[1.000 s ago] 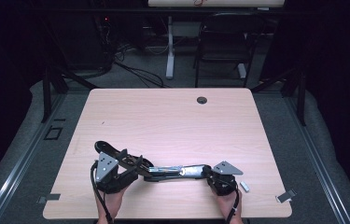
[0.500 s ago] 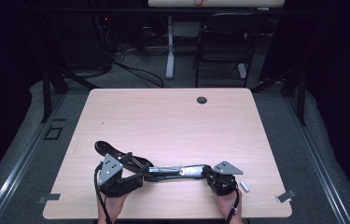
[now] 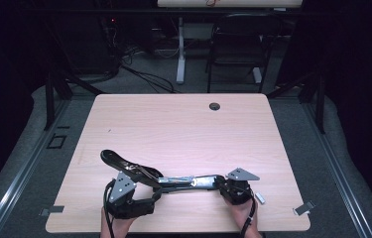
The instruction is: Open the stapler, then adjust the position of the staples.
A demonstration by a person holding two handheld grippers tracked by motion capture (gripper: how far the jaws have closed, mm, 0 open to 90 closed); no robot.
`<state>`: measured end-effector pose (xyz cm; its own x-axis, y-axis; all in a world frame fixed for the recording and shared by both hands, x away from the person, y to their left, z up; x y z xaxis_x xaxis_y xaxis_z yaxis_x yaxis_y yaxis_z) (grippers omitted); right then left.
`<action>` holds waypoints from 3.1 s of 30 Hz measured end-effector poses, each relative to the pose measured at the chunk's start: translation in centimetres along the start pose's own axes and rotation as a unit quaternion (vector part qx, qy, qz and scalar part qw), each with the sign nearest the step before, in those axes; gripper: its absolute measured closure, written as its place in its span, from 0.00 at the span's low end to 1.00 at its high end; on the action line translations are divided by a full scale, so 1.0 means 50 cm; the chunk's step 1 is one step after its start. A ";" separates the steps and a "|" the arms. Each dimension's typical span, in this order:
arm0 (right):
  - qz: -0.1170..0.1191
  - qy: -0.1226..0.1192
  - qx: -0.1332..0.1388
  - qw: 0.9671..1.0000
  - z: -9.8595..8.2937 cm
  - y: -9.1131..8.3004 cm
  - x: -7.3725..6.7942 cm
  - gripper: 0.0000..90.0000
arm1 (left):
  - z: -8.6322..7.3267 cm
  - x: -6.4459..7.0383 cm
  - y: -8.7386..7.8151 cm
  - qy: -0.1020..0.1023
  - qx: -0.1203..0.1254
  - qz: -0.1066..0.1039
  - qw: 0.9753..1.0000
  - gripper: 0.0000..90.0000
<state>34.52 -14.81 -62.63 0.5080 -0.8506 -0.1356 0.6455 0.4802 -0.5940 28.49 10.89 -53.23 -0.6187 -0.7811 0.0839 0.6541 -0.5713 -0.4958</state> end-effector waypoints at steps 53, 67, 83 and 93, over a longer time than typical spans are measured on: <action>-0.006 -0.061 -0.240 0.969 0.071 -0.144 0.146 0.12 | -0.061 -0.195 -0.049 -0.095 -0.137 0.052 0.985 0.00; -0.013 -0.036 -0.300 0.953 0.032 -0.143 0.168 0.27 | -0.063 -0.197 -0.058 -0.093 -0.139 0.059 0.984 0.00; -0.017 -0.037 -0.387 0.921 -0.013 -0.143 0.173 0.66 | -0.067 -0.196 -0.057 -0.099 -0.144 0.060 0.983 0.00; -0.020 -0.025 -0.395 0.918 -0.029 -0.136 0.169 0.76 | -0.069 -0.197 -0.059 -0.100 -0.149 0.052 0.982 0.00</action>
<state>33.59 -25.59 -60.87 0.5308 -0.8441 -0.0764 0.0585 0.1264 -0.9903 31.15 21.12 -55.57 -0.4372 -0.8826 0.1730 0.5341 -0.4095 -0.7396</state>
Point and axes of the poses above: each handheld gripper's, and its own axes: y roughly forward along the jaws, z roughly out of its top, x roughly to its right, the point moved 8 cm from there along y, roughly forward along the jaws
